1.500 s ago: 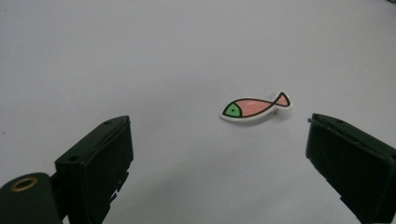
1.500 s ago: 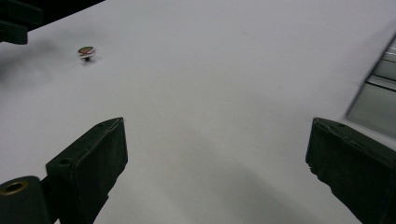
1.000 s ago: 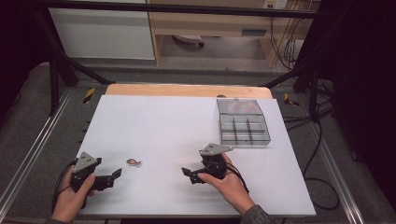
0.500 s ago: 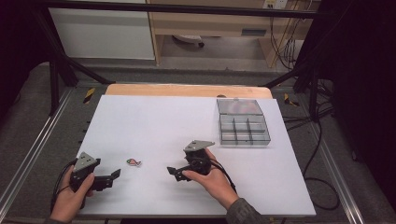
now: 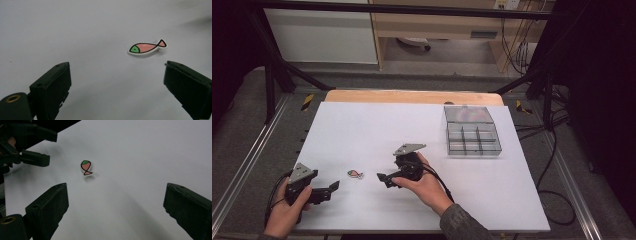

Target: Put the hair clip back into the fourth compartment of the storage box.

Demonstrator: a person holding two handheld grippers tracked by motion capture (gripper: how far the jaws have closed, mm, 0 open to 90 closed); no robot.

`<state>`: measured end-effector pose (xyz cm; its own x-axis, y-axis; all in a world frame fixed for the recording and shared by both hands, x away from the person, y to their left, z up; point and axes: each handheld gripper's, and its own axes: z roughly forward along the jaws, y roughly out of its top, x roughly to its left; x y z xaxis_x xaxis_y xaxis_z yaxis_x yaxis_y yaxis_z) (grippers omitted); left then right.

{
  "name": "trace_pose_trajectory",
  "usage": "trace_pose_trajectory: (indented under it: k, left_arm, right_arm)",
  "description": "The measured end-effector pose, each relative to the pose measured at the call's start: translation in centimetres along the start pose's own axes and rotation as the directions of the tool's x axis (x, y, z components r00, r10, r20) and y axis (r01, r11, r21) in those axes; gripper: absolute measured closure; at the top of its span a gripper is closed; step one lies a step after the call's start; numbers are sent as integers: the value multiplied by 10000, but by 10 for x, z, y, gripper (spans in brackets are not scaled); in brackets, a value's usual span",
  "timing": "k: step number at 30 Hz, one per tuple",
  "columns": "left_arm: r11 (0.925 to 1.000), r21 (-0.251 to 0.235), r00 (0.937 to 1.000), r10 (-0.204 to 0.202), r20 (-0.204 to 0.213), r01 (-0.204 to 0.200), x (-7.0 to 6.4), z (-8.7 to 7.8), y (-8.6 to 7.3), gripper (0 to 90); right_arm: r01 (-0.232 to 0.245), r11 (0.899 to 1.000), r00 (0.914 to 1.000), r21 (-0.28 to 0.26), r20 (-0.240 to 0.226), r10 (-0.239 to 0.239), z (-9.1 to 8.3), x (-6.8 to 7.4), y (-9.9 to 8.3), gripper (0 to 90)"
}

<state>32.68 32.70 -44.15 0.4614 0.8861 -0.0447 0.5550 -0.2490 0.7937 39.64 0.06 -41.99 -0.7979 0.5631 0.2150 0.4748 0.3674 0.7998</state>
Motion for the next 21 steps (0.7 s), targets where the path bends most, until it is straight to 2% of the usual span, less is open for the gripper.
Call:
trace_pose_trajectory:
  k: [12,17,21]
  left_arm:
    - [9995,303,10000,-17,-94,20,3,2,-3,73]
    - [9997,255,10000,2,-61,0,4,1,-2,73]
    - [9996,298,10000,12,-40,-10,4,2,-3,73]
  right_arm:
    - [-172,9998,9998,-142,-140,170,26,8,21,108]
    - [-65,9998,9999,-176,-99,63,38,13,28,117]
    - [-186,9993,9997,-332,-135,182,46,13,31,143]
